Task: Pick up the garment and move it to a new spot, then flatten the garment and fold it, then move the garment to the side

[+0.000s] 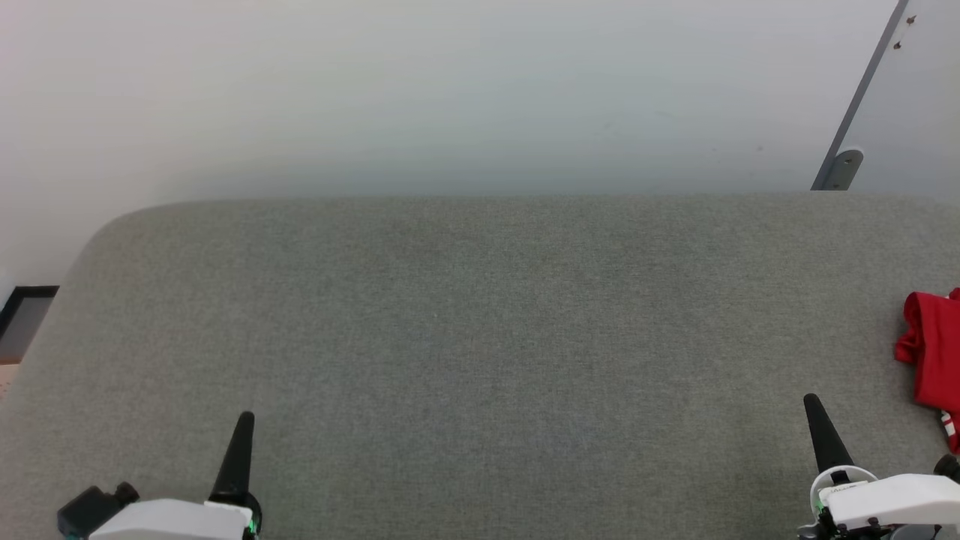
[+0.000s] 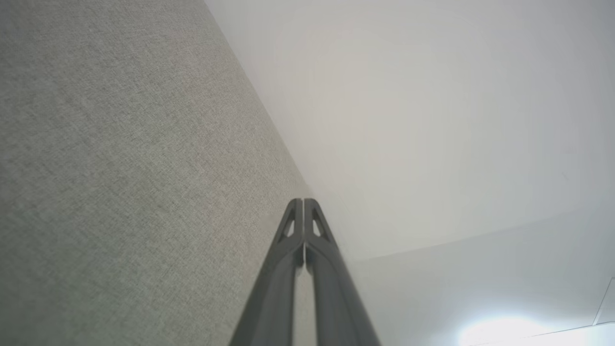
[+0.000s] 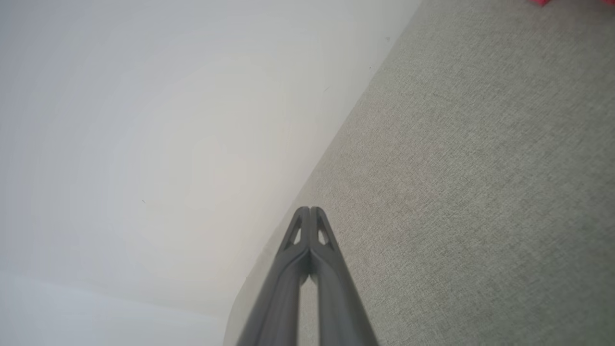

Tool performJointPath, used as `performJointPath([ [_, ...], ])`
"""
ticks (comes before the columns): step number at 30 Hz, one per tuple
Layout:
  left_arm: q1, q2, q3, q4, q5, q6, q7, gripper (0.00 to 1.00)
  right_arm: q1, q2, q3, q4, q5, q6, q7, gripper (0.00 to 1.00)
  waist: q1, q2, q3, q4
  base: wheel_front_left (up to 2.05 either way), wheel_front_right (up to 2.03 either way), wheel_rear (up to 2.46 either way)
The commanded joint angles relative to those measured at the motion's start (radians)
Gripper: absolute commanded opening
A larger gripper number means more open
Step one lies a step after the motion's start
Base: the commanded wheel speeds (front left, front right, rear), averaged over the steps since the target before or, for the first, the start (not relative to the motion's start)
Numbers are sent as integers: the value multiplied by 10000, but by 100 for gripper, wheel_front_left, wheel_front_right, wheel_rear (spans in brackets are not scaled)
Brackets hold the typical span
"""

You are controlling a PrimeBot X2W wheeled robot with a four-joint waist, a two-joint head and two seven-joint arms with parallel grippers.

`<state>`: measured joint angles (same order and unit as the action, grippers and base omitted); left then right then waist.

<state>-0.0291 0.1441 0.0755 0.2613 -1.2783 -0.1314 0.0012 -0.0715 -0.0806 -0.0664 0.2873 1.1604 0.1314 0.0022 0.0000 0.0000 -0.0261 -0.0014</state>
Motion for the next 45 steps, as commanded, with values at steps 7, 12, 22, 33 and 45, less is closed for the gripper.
performJointPath([
  [7,-299,-113,116,-123,-615,8,190,0,-242,50,-124,-172,777,-8,209,0,0,0,37,2,0,0,0],
  [12,-368,-226,154,-128,-951,8,319,0,-256,86,-171,-207,1274,-8,331,0,0,0,64,3,0,0,0],
  [22,-495,-421,220,-140,-1593,10,536,0,-297,148,-256,-277,2134,-10,540,0,0,0,117,6,0,0,0],
  [33,-627,-624,292,-155,-2249,11,770,0,-346,209,-358,-339,3046,-11,781,0,0,0,176,9,0,0,0],
  [45,-747,-826,367,-164,-2889,13,1006,0,-402,279,-436,-405,3913,-12,989,0,0,0,240,12,0,0,0],
])
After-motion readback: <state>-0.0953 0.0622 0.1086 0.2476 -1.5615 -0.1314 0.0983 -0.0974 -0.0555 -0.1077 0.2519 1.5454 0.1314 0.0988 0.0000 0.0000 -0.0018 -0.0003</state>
